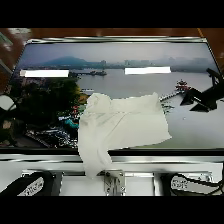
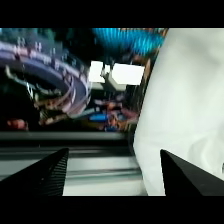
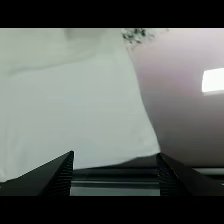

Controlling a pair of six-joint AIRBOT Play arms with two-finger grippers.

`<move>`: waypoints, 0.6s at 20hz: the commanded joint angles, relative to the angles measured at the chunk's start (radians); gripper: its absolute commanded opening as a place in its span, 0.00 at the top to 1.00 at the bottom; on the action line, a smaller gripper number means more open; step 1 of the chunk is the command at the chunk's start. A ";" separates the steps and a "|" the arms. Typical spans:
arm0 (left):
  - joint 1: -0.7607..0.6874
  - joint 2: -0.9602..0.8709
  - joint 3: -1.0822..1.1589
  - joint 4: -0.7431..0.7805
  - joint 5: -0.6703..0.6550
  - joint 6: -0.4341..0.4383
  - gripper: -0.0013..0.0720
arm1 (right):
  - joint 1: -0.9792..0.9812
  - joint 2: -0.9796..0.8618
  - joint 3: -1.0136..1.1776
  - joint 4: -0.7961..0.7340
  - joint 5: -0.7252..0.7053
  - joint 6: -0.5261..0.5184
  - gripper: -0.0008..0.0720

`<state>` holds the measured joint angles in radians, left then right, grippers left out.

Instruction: Fold the shirts.

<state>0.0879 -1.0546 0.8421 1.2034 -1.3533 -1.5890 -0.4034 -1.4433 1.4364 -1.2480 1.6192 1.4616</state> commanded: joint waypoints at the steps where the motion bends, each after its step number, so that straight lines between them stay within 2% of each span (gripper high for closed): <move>1: 0.042 0.089 -0.303 -0.161 0.006 0.078 0.00 | -0.103 0.034 -0.153 0.029 0.024 -0.022 0.14; 4: 0.020 0.092 -0.457 -0.326 0.139 0.146 0.00 | -0.098 0.034 -0.204 0.046 0.011 -0.027 0.14; 7: -0.048 0.087 -0.509 -0.407 0.280 0.149 0.00 | -0.098 0.034 -0.205 0.051 -0.008 -0.027 0.14; 12: -0.220 -0.010 -0.511 -0.456 0.366 0.122 0.02 | -0.098 0.033 -0.205 0.042 -0.058 -0.016 0.14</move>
<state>-0.0502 -1.0214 0.3489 0.8062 -1.0676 -1.4616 -0.4992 -1.4109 1.2366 -1.2015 1.5932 1.4364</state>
